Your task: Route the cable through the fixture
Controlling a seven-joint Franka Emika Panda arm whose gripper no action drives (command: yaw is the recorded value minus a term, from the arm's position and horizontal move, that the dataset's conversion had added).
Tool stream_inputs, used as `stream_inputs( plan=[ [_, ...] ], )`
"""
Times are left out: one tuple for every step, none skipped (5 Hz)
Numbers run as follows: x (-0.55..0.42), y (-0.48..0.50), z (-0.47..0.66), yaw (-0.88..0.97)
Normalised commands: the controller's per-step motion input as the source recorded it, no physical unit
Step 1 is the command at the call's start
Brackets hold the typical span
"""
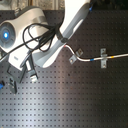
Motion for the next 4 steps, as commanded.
stream_inputs(
  plan=[
    [0.000, 0.000, 0.00, 0.06],
    [-0.011, 0.113, 0.00, 0.56],
    [0.004, 0.098, 0.00, 0.62],
    [-0.036, 0.162, 0.04, 0.49]
  ],
)
